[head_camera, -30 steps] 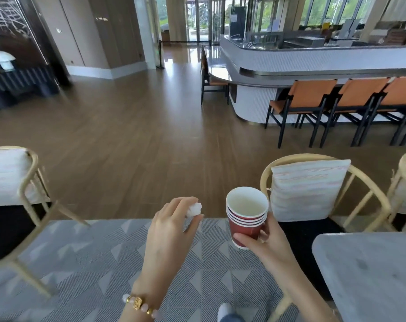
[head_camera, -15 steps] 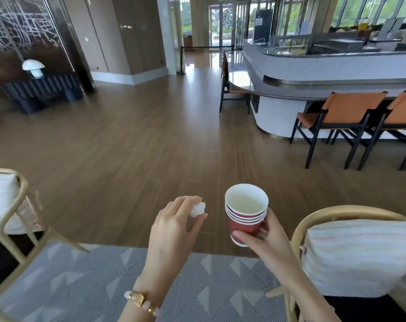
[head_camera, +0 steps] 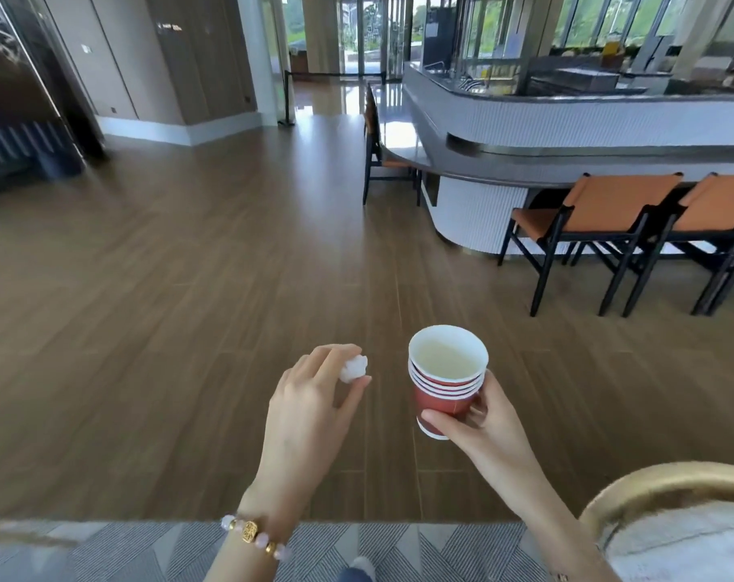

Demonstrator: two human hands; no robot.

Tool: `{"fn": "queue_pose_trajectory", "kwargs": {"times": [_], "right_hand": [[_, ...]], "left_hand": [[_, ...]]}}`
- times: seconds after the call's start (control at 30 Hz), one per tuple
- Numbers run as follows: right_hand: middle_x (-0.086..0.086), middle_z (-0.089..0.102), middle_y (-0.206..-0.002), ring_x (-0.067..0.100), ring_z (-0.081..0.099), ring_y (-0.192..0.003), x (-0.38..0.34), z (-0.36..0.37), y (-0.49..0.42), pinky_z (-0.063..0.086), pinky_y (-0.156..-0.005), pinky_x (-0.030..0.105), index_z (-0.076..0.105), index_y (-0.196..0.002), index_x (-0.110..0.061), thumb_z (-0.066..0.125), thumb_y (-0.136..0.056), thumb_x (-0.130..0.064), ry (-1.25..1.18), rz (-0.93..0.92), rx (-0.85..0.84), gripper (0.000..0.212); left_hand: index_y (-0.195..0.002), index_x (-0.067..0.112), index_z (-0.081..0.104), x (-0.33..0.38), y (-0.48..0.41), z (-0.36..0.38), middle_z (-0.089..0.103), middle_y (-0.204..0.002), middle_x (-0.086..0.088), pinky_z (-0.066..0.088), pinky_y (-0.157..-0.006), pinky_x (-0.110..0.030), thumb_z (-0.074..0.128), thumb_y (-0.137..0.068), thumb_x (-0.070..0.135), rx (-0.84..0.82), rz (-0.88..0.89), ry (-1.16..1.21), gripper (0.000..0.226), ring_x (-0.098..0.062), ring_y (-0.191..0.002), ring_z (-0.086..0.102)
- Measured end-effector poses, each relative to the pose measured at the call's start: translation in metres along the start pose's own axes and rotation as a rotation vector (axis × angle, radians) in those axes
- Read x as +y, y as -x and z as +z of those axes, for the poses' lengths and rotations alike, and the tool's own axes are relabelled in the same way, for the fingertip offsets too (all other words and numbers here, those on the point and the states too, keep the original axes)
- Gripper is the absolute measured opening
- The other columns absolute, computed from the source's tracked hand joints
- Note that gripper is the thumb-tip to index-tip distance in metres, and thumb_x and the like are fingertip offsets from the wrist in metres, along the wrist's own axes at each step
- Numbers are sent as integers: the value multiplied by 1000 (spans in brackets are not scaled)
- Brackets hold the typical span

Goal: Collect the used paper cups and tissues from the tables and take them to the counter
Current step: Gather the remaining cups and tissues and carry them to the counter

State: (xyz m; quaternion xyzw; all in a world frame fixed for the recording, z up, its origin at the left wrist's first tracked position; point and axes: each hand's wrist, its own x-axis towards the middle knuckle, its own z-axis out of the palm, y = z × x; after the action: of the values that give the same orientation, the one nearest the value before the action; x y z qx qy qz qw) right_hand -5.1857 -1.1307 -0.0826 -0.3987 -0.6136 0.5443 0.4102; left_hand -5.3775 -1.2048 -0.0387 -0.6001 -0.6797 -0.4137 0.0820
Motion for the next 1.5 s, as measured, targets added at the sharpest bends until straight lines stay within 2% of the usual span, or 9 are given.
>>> {"fn": "queue_pose_trajectory", "kwargs": {"times": [0.1,0.23,0.4,0.73,0.93,1.07,1.2,1.4,1.5], "right_hand": [[-12,70,-103,8,67,-99,-2,5,-56,53,-74,17,55,-116,-27,81,-70,-5,-11,4,30,58],[-11,70,-105,8,67,-99,-10,10,-126,53,-71,15,55,-117,-26,80,-71,-2,-23,9,58,58],[-14,71,-104,4,67,-97,-4,1,-198,51,-73,11,56,-114,-31,81,-70,-3,-12,14,159,58],[-15,70,-106,5,66,-99,24,-45,-334,51,-76,13,56,-114,-35,84,-66,-8,-3,23,323,61],[-12,71,-102,8,67,-98,38,-98,-436,53,-76,18,56,-113,-36,83,-67,-7,-10,21,380,60],[-15,71,-101,4,67,-95,37,-142,-501,51,-73,13,56,-112,-38,83,-68,-6,3,-2,423,61],[-15,70,-103,3,66,-97,38,-185,-547,51,-76,13,57,-110,-40,83,-66,-8,24,-4,481,60],[-15,70,-102,4,66,-97,47,-251,-602,51,-76,14,58,-106,-42,85,-66,-14,86,17,630,56],[-14,71,-104,5,66,-98,55,-285,-634,52,-80,20,58,-108,-40,84,-67,-14,100,28,701,56]], "left_hand": [[-100,19,64,-26,-54,25,66,-100,11,53,-65,-31,74,-77,18,-11,25,28,26,-13,-82,63],[-101,20,63,-56,-128,56,65,-99,11,54,-63,-35,74,-77,16,-31,58,73,27,-13,-81,63],[-99,19,64,-76,-203,103,66,-98,10,54,-63,-34,77,-74,14,-71,115,106,29,-15,-80,64],[-99,17,65,-94,-317,215,67,-98,6,56,-63,-37,77,-74,14,-174,184,174,28,-16,-78,64],[-99,16,65,-86,-408,302,67,-96,6,52,-65,-32,78,-72,13,-193,247,174,30,-18,-79,65],[-100,16,65,-71,-474,363,66,-94,7,47,-66,-27,77,-74,15,-184,286,198,29,-17,-78,64],[-101,18,64,-51,-521,419,66,-94,7,46,-64,-27,75,-77,18,-218,329,244,27,-14,-72,58],[-104,19,62,-19,-585,512,66,-99,6,48,-72,-27,70,-80,21,-326,404,324,26,-13,-84,61],[-105,18,63,-1,-617,565,65,-102,6,53,-74,-33,70,-81,20,-377,450,382,25,-14,-88,61]]}}
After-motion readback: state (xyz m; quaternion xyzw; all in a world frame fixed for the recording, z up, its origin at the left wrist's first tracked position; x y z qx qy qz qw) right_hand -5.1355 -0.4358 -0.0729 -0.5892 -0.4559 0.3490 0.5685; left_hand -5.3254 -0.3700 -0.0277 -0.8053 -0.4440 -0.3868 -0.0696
